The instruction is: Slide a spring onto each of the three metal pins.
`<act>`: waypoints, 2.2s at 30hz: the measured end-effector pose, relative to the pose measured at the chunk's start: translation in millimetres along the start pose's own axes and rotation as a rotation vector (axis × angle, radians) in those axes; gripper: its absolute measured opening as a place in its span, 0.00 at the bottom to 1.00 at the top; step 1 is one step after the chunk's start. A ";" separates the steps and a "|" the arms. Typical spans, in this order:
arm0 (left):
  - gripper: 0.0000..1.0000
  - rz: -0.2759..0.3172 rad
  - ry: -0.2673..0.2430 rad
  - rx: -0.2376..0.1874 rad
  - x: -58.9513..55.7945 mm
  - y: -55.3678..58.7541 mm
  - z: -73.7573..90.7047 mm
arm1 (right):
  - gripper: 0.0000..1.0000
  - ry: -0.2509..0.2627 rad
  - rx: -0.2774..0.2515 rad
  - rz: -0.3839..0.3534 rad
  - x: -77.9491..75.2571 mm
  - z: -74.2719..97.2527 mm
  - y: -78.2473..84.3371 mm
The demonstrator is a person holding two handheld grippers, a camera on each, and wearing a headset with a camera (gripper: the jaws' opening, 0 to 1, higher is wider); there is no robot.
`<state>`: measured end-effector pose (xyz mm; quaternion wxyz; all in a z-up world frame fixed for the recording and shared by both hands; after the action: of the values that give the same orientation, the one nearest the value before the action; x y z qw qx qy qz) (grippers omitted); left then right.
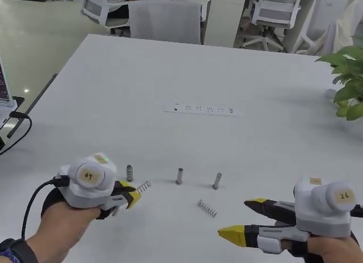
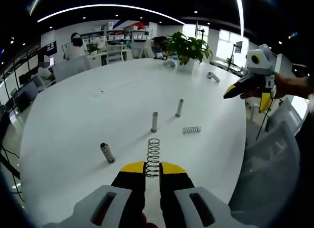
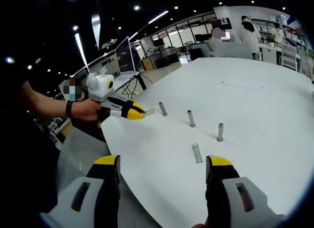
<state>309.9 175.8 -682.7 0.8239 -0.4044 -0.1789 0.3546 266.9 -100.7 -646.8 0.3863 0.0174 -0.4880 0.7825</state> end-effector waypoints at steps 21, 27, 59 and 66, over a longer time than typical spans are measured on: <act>0.02 -0.065 0.082 -0.058 -35.8 -29.0 1.3 | 0.65 -0.056 -0.006 0.008 4.0 -14.7 -10.7; 0.02 -0.085 0.106 -0.067 -45.0 -33.9 -0.4 | 0.63 -0.073 -0.011 0.014 5.8 -19.1 -15.5; 0.02 -0.172 0.226 -0.124 -90.6 -56.7 -0.3 | 0.38 -0.218 -0.072 -0.041 22.0 -50.2 -31.7; 0.02 -0.186 0.242 -0.139 -96.4 -61.6 1.4 | 0.30 -0.254 -0.080 -0.076 25.2 -50.5 -28.6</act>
<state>270.2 80.3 -633.8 0.8388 -0.4817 -0.1391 0.2121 284.8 -40.2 -641.6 0.3510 0.1192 -0.5627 0.7389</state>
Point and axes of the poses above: the centre of the closed fingertips' face, and the gripper's own axes: z roughly backward along the fingers, x roughly to its left, y roughly out of its underside, the point moved 7 cm from there along z, roughly backward along the fingers, and after that the axes turned 4 degrees about -z, right-handed, at the moved point
